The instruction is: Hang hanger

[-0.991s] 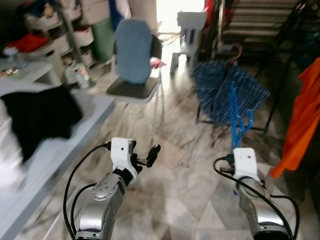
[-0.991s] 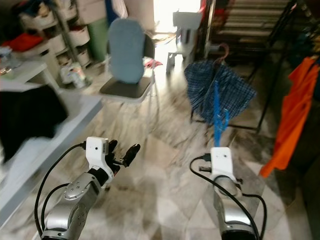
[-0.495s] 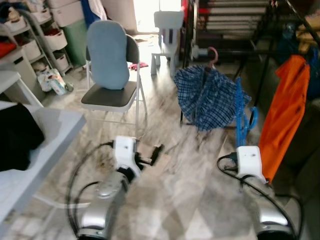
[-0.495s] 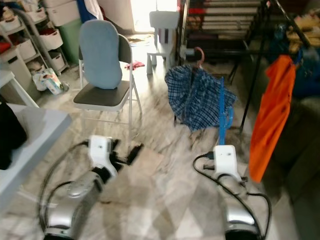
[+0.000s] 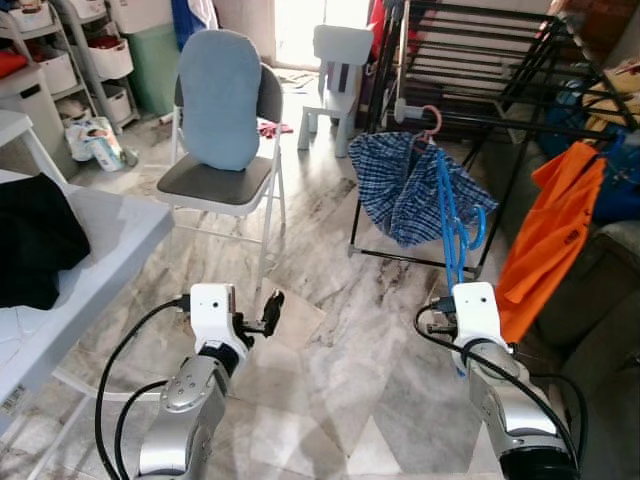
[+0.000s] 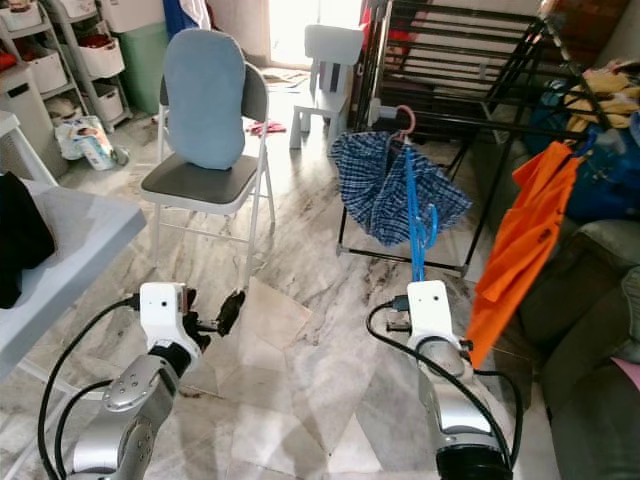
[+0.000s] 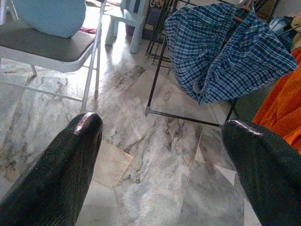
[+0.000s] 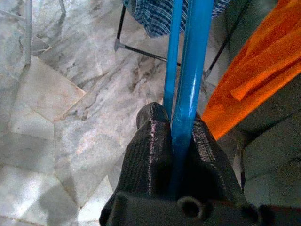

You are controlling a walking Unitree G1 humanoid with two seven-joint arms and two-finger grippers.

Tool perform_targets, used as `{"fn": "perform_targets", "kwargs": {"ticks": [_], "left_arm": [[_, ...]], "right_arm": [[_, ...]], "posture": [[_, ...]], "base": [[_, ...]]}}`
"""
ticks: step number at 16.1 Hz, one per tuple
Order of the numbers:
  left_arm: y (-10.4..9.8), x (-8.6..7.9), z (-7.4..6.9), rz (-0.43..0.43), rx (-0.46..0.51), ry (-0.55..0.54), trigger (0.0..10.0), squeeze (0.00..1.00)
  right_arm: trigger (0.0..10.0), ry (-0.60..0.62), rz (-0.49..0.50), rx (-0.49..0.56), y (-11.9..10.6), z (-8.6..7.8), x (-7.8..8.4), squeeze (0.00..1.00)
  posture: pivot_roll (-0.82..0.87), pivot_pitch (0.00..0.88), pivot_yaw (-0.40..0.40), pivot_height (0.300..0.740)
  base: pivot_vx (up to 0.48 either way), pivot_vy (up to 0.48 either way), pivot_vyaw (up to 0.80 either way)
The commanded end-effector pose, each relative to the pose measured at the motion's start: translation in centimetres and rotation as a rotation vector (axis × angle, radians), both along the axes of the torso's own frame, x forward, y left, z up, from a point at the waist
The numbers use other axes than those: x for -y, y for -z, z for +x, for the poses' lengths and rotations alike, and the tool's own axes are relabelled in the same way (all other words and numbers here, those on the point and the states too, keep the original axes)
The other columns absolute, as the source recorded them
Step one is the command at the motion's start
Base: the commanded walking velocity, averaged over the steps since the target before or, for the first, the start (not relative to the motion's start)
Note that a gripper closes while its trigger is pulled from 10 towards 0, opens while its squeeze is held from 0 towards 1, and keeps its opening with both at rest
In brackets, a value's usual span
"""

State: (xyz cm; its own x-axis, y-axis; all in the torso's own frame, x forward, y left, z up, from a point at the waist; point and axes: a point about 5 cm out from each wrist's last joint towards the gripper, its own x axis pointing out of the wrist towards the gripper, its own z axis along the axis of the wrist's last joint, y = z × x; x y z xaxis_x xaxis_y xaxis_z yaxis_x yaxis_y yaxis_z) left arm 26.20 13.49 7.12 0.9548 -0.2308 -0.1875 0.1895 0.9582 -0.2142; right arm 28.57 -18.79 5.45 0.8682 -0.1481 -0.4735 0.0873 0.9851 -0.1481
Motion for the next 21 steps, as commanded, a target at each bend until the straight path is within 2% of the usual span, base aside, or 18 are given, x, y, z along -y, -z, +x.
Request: {"fn": "perform_targets", "kwargs": {"ticks": [1, 5, 10, 13, 17, 21], "left_arm": [[-0.6, -0.3, 0.1, -0.001, 0.033, -0.008, 10.0, 0.00], [-0.7, -1.0, 0.4, 0.013, 0.029, 0.009, 10.0, 0.00], [-0.8, -0.3, 1.2, 0.020, 0.025, 0.050, 10.0, 0.00], [-1.0, 0.5, 1.6, 0.016, 0.028, 0.072, 10.0, 0.00], [-1.1, 1.0, 1.8, 0.009, 0.025, 0.096, 10.0, 0.00], [-1.1, 1.6, 1.9, -0.002, 0.024, 0.122, 10.0, 0.00]], "right_arm": [[10.0, 0.015, -0.003, 0.013, -0.3, 0.3, 0.0, 0.00], [10.0, 0.089, -0.046, -0.012, 0.2, -0.3, 1.1, 0.00], [10.0, 0.120, -0.037, -0.045, 0.5, -0.7, 2.1, 0.00], [10.0, 0.082, -0.009, -0.087, 0.8, -0.8, 1.9, 0.00], [10.0, 0.033, 0.008, -0.129, 1.3, -1.5, 2.0, 0.00], [10.0, 0.036, 0.020, -0.129, 1.1, -1.4, 2.1, 0.00]], "posture": [[-0.07, 0.000, -0.068, 0.740], [-0.09, 0.000, -0.038, 0.740], [-0.12, 0.000, -0.008, 0.740], [-0.13, 0.000, -0.002, 0.740], [-0.14, 0.000, 0.006, 0.740], [-0.15, 0.000, 0.016, 0.740]], "base": [[0.000, 0.000, 0.00], [0.000, 0.000, -0.60], [0.263, 0.000, -0.64], [0.295, 0.000, 0.00], [0.306, 0.264, 0.00], [0.343, 0.294, -0.13]]}}
